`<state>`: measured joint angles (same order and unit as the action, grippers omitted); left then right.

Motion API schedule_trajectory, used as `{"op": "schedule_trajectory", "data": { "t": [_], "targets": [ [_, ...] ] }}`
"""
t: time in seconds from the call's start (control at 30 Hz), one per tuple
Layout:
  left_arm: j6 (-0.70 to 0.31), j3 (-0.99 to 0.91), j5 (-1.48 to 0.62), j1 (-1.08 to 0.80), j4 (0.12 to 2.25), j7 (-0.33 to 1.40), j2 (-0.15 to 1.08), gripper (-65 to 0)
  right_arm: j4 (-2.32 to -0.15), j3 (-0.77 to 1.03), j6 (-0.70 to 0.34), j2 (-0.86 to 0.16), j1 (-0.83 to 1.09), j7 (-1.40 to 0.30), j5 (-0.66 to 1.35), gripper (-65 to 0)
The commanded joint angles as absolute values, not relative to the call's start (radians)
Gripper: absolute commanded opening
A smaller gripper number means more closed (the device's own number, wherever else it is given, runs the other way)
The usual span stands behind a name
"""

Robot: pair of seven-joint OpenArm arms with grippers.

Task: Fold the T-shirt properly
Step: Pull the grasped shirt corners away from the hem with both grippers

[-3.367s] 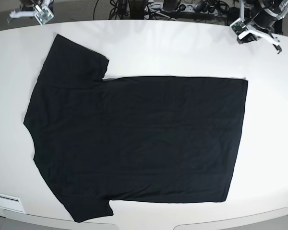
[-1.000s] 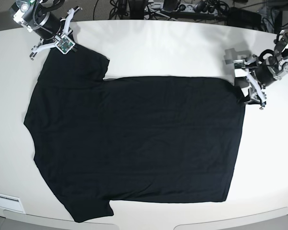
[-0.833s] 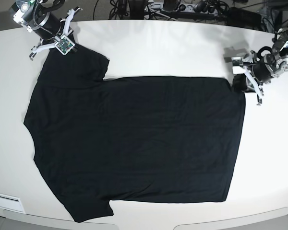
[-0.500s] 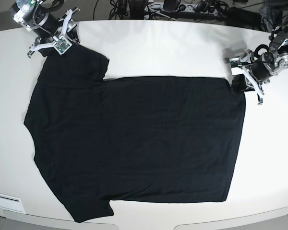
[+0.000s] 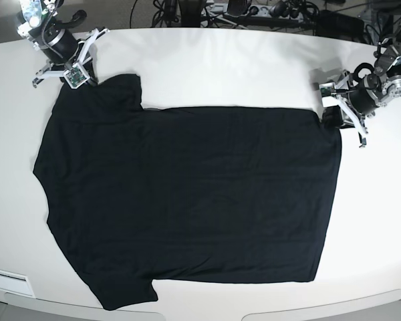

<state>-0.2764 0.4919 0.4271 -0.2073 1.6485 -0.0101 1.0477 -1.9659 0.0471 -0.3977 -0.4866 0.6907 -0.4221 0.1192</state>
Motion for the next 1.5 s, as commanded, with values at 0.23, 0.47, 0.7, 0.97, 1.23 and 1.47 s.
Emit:
{"op": "schedule_trajectory", "data": {
  "t": [0.23,0.47,0.7,0.97,1.23,1.47],
  "targets": [
    [-0.29,0.504,0.435,-0.223,1.674,0.096,1.061,-65.0,-2.137,0.052,-0.355,-0.499,0.706,-0.616,0.102,-65.0],
    [-0.241,0.504,0.435,-0.303,1.892,0.253,1.117,-65.0,-2.222,0.146,-0.355,-0.499,0.806,-0.617,0.061,-65.0],
    [-0.205,0.504,0.432,-0.416,2.075,0.353,1.201,-65.0,-2.292,0.37,-0.474,-0.499,0.958,-0.603,0.326,-65.0],
    [-0.204,0.504,0.436,-0.572,2.106,0.427,1.233,-65.0,-2.292,0.427,-0.543,-0.499,1.092,-0.603,0.371,-65.0],
    [-0.132,0.504,0.539,-0.739,2.204,0.545,1.233,-65.0,-2.292,0.427,-0.619,-0.499,1.195,-0.606,0.372,-65.0],
    [-0.093,0.503,0.67,-0.837,2.221,0.614,1.233,-65.0,-2.292,0.427,-0.617,-0.499,1.288,-0.606,0.367,-65.0]
  ]
}}
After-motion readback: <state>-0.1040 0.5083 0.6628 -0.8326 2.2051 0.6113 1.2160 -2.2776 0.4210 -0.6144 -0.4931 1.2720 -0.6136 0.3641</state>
